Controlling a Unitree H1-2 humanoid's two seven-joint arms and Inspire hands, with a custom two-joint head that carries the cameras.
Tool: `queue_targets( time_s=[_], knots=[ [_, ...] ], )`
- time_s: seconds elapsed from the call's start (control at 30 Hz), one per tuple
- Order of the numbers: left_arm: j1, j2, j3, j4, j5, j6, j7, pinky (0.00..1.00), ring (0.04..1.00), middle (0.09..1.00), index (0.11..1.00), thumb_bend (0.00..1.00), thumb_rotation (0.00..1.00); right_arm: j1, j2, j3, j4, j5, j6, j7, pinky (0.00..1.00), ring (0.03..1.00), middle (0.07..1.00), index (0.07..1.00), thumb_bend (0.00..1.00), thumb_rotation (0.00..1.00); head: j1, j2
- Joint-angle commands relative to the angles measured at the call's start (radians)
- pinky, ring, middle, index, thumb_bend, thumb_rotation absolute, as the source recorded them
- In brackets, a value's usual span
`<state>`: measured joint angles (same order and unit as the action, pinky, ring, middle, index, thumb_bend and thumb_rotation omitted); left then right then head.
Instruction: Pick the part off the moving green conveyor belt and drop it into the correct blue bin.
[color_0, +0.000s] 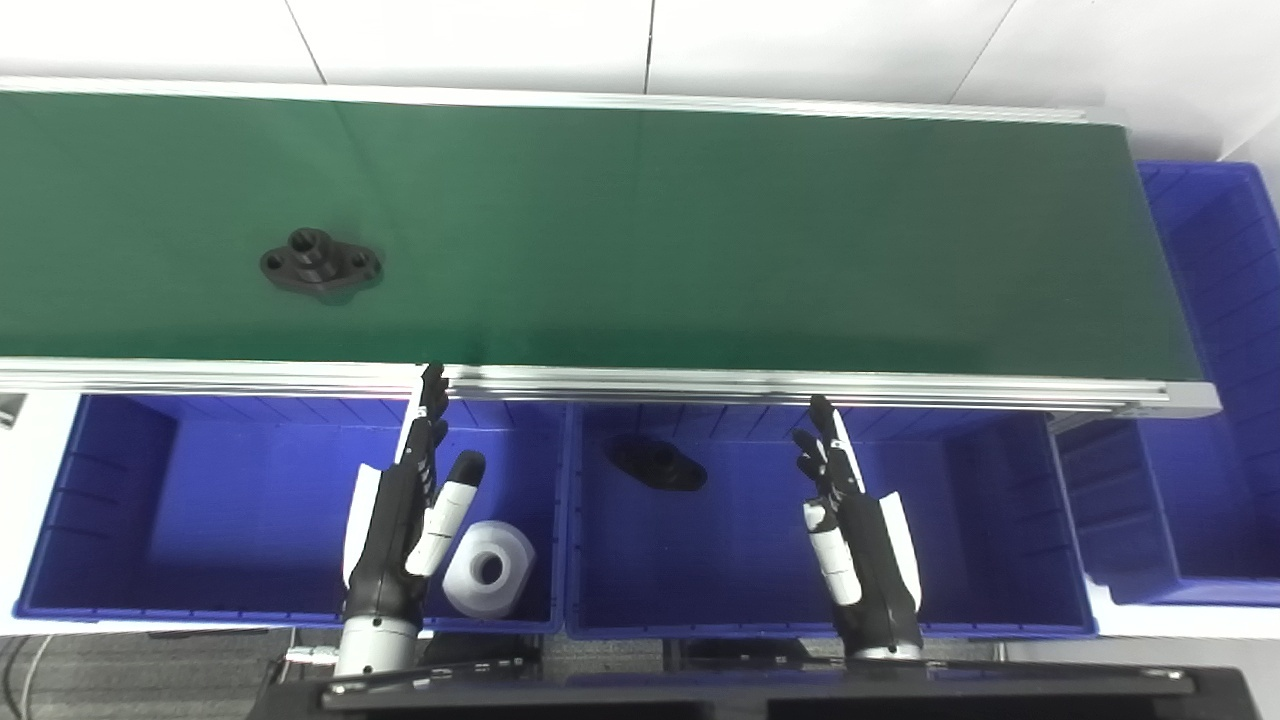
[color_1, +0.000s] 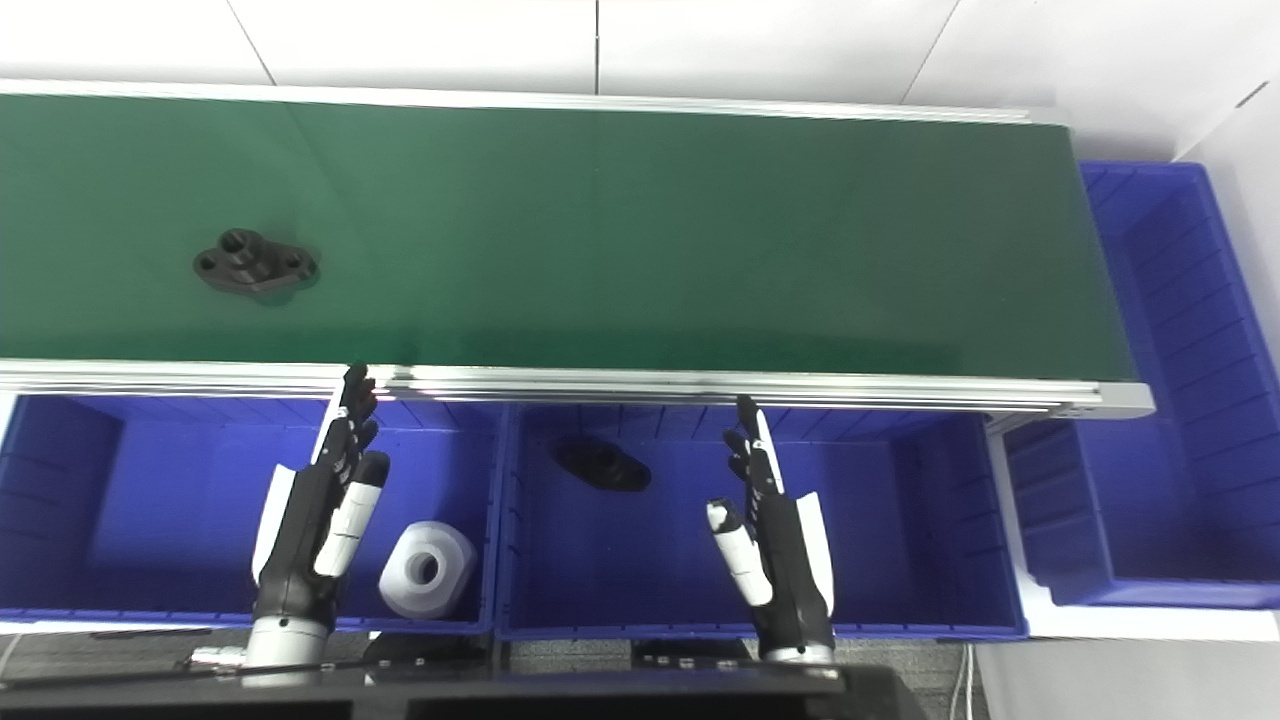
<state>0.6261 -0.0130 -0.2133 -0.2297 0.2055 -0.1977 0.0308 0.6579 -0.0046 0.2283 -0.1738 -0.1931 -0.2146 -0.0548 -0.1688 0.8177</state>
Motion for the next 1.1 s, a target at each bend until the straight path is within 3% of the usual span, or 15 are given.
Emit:
queue_targets(
  time_s=[0.0, 0.37, 0.5, 0.6, 0.73, 1.07],
  knots=[
    [0.009, 0.005, -0.004, -0.007, -0.019, -0.052, -0.001, 1.00, 1.000, 1.000, 1.000, 0.71, 0.92, 0.007, 0.007, -0.003, -0.007, 0.003, -0.065, -0.011, 0.96, 0.957, 1.000, 0.998, 0.85, 1.00, 0.005, -0.012],
    [-0.003, 0.009, -0.003, 0.032, -0.013, -0.081, -0.003, 1.00, 1.000, 1.000, 1.000, 0.74, 0.93, -0.005, 0.007, -0.008, 0.038, 0.004, -0.093, -0.012, 0.93, 0.950, 1.000, 0.988, 0.85, 1.00, 0.022, -0.072],
    [-0.010, 0.006, -0.005, 0.073, -0.009, -0.118, 0.005, 1.00, 0.999, 1.000, 1.000, 0.74, 0.91, -0.013, 0.003, -0.015, 0.074, 0.006, -0.119, -0.015, 0.92, 0.946, 1.000, 0.990, 0.86, 1.00, 0.049, -0.131],
    [-0.023, -0.002, -0.004, 0.131, 0.008, -0.161, 0.019, 1.00, 0.989, 1.000, 1.000, 0.77, 0.91, -0.029, -0.006, -0.028, 0.135, 0.006, -0.159, -0.019, 0.91, 0.938, 0.997, 0.993, 0.88, 1.00, 0.089, -0.213],
    [-0.041, -0.017, -0.007, 0.193, 0.019, -0.191, 0.025, 0.99, 0.994, 1.000, 1.000, 0.76, 0.91, -0.053, -0.012, -0.045, 0.192, 0.024, -0.199, -0.012, 0.92, 0.942, 1.000, 0.986, 0.89, 1.00, 0.138, -0.263],
    [-0.069, -0.057, -0.018, 0.252, 0.024, -0.219, 0.034, 0.93, 0.978, 1.000, 1.000, 0.72, 0.87, -0.084, -0.051, -0.068, 0.226, 0.076, -0.222, 0.025, 0.97, 0.969, 1.000, 1.000, 0.92, 1.00, 0.217, -0.264]
  ],
)
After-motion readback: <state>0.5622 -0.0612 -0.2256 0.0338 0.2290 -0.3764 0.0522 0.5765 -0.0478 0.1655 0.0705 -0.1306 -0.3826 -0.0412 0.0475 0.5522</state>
